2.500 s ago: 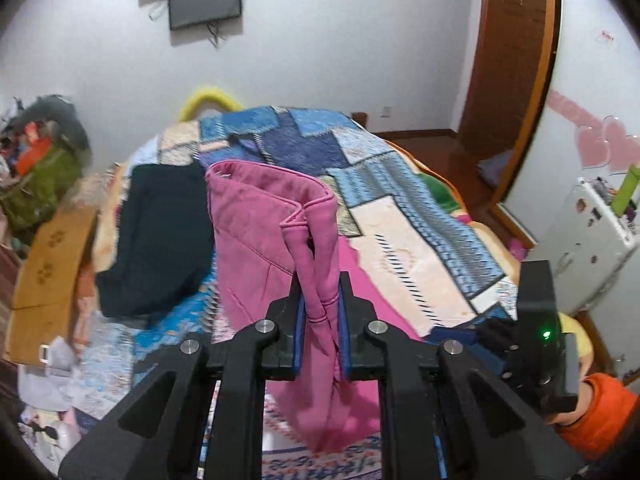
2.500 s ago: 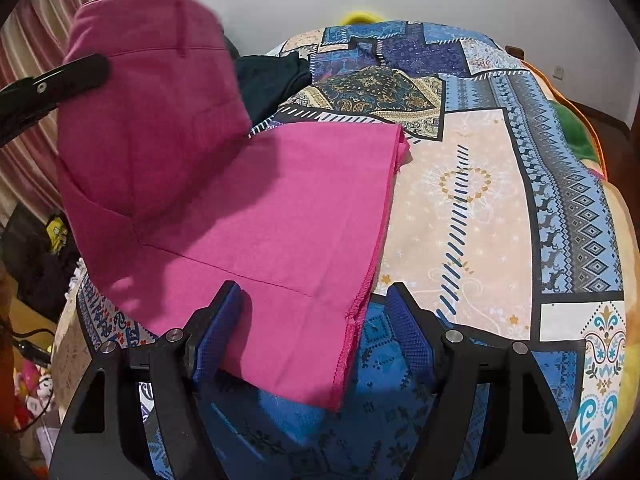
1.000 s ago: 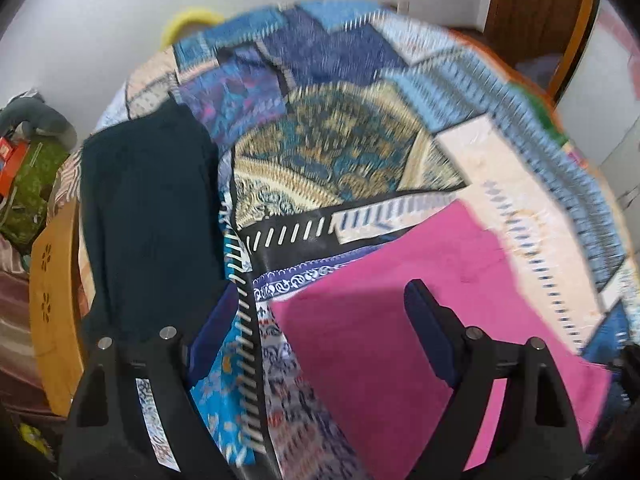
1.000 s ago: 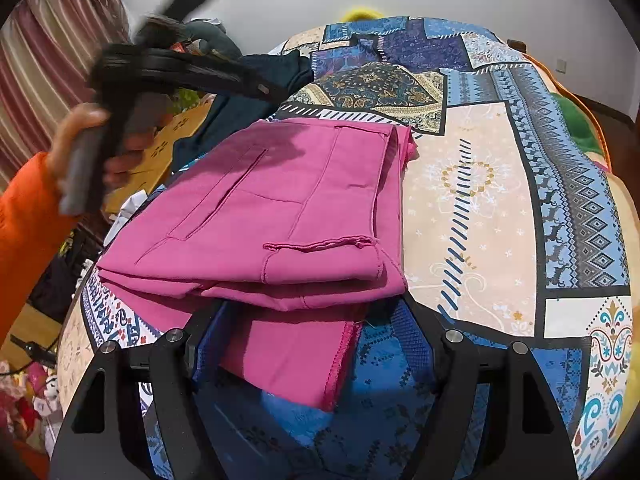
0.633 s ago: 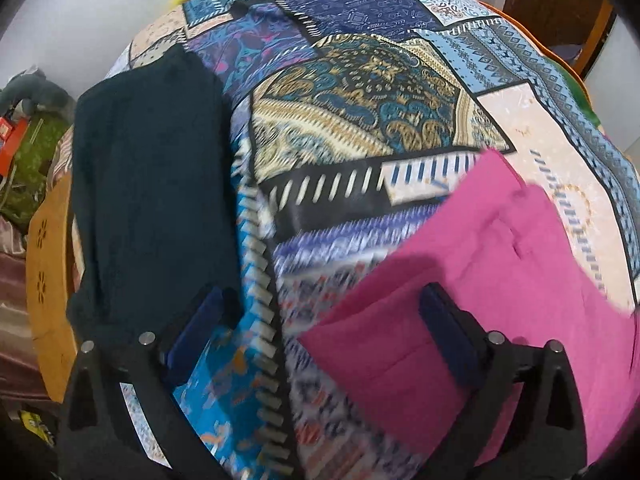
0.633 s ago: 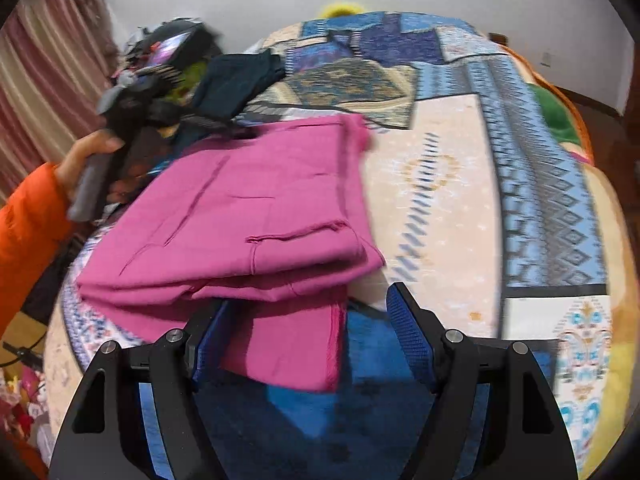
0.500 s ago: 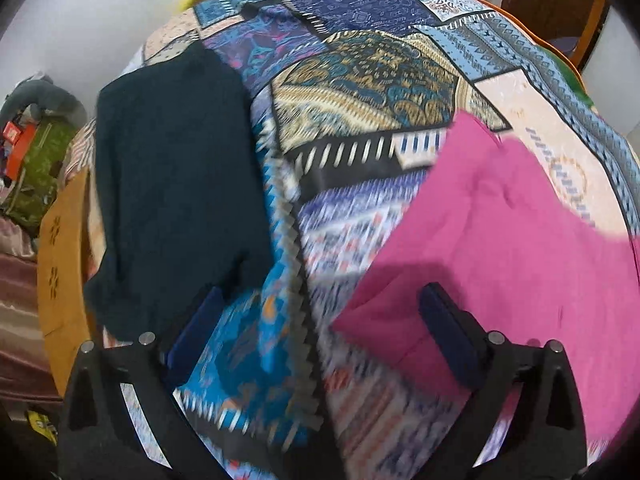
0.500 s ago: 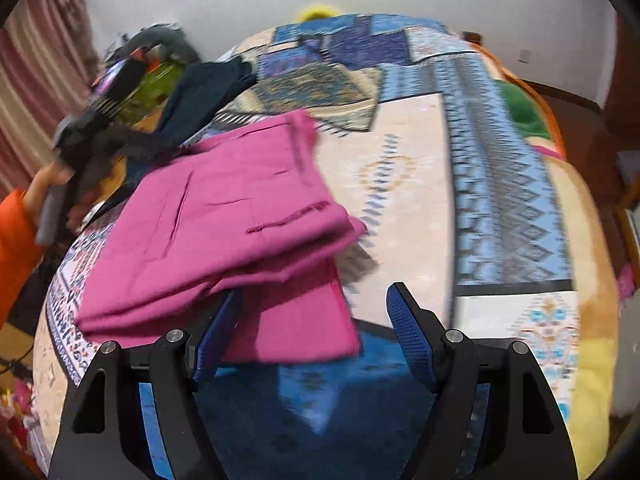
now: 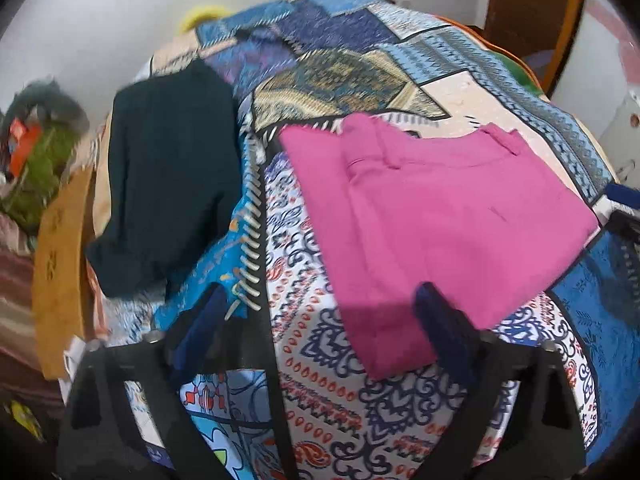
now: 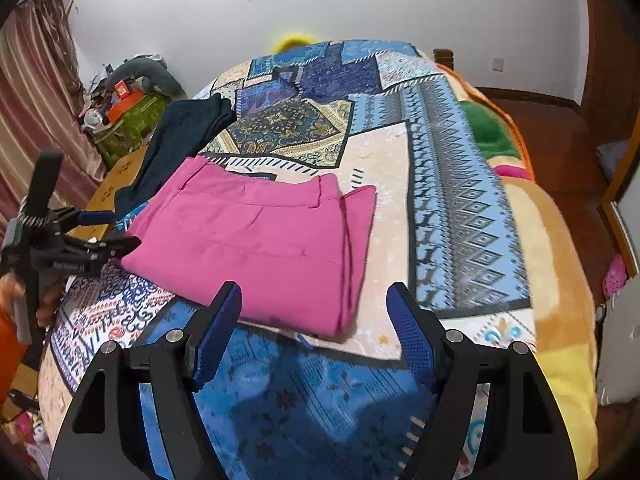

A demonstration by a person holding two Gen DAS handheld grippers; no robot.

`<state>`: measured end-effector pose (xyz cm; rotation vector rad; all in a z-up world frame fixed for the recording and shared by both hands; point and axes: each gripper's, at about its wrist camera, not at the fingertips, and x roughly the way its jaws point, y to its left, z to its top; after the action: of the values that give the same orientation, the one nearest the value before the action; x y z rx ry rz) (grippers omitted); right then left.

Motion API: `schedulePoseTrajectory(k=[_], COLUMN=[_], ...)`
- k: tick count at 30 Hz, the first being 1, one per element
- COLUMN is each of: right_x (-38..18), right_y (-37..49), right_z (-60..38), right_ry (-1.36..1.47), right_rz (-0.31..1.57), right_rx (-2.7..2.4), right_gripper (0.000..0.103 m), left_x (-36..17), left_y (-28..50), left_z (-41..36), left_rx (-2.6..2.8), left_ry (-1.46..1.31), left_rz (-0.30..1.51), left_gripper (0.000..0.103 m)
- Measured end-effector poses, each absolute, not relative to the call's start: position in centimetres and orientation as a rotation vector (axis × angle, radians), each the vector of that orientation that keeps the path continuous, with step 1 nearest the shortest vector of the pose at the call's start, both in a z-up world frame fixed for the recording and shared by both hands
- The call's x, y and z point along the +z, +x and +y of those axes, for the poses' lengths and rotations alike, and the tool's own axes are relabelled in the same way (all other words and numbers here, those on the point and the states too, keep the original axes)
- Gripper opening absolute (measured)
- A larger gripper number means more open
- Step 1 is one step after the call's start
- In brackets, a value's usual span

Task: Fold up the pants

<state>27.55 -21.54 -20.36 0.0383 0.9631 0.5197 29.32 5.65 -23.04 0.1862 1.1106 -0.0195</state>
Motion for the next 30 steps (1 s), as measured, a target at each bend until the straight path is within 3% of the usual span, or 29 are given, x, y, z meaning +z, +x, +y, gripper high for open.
schedulePoseTrajectory(k=[2,3,5,11,22,27,30], right_x=[-21.0,-21.3,-22.3,-23.9,-24.0,-23.5,-22.8], right_y=[28.3,28.8,29.7,29.9,30.5,30.6,30.7], right_z=[-21.2,-21.1,-20.6,-19.4,-19.3,-19.3,-18.9], right_ry=[0.043,0.047,0.048,-0.024,-0.112,-0.144,-0.193], right_rz=[0.982,0.996,1.031,1.079,1.118,1.126,1.132], right_rx=[0.521,0.518,0.524,0.564,0.594,0.597,0.583], right_gripper=[0.071,0.068,0.050,0.029,0.029,0.034,0.039], left_x=[-22.9,-22.9,-23.0,-23.6,-23.8,-21.7,-19.5], left_y=[29.2,29.2,29.0,28.9,28.4,28.8,29.6], left_z=[5.3,5.1,4.8,5.4,6.0,6.6,6.6], left_rx=[-0.041,-0.055,-0.082,-0.056,-0.021,0.005,-0.009], left_ry=[0.174,0.162,0.139,0.119,0.162,0.164,0.139], left_rz=[1.112,1.115,1.120,1.125,1.106,1.074,1.028], left_gripper=[0.058,0.052,0.032,0.016,0.017,0.026,0.042])
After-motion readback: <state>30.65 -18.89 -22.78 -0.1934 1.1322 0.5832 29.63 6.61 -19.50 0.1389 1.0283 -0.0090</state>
